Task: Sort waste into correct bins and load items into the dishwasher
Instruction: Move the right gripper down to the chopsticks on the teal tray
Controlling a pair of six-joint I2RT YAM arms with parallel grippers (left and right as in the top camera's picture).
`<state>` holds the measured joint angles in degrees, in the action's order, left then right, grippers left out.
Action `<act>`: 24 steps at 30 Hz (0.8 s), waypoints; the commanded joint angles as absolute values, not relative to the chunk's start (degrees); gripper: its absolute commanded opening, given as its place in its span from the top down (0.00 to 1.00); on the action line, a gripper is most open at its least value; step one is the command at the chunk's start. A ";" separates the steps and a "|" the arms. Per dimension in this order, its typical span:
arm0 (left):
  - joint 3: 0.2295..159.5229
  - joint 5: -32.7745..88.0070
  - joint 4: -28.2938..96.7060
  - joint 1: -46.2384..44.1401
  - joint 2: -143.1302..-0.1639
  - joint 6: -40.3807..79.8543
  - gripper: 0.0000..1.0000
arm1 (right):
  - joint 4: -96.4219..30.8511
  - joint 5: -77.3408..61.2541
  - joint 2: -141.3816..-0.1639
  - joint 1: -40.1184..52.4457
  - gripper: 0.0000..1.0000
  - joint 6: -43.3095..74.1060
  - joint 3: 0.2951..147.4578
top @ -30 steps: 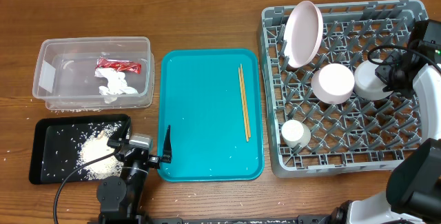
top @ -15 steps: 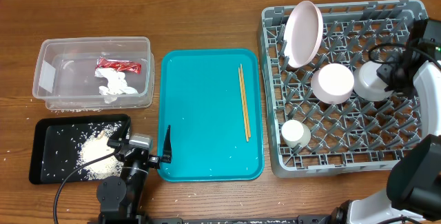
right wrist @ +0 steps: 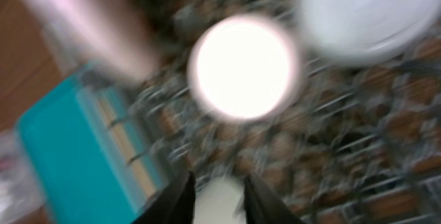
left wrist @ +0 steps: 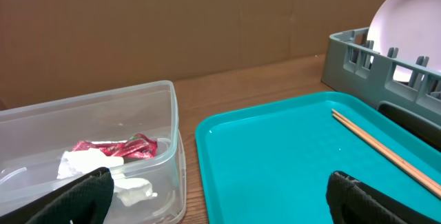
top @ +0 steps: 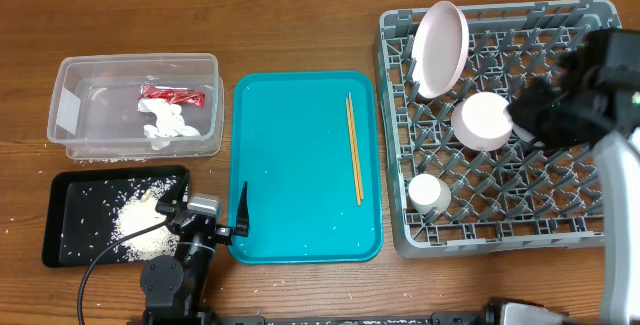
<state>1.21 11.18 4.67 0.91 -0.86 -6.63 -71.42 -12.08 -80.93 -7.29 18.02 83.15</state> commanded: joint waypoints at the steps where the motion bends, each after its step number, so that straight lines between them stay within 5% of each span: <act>1: 0.84 11.46 4.47 1.32 -0.27 -7.70 0.00 | -72.82 -14.17 -79.07 4.47 0.57 16.32 83.44; 3: 0.84 11.46 4.47 1.32 -0.27 -7.70 0.00 | -68.05 -12.86 -80.36 13.78 0.42 18.04 80.16; 5: 0.84 11.46 4.47 1.32 -0.27 -7.70 0.00 | -61.82 -9.26 -82.72 20.49 0.42 21.02 76.49; 13: 0.84 11.46 4.47 1.32 -0.27 -7.70 0.00 | -46.11 7.81 -99.39 35.62 0.53 19.00 71.09; 17: 0.84 11.46 4.47 1.32 -0.27 -7.70 0.00 | -41.30 6.44 -106.74 36.05 0.83 15.99 71.09; 24: 0.84 11.46 4.47 1.32 -0.27 -7.70 0.00 | -40.27 2.22 -107.50 36.12 0.83 15.11 70.89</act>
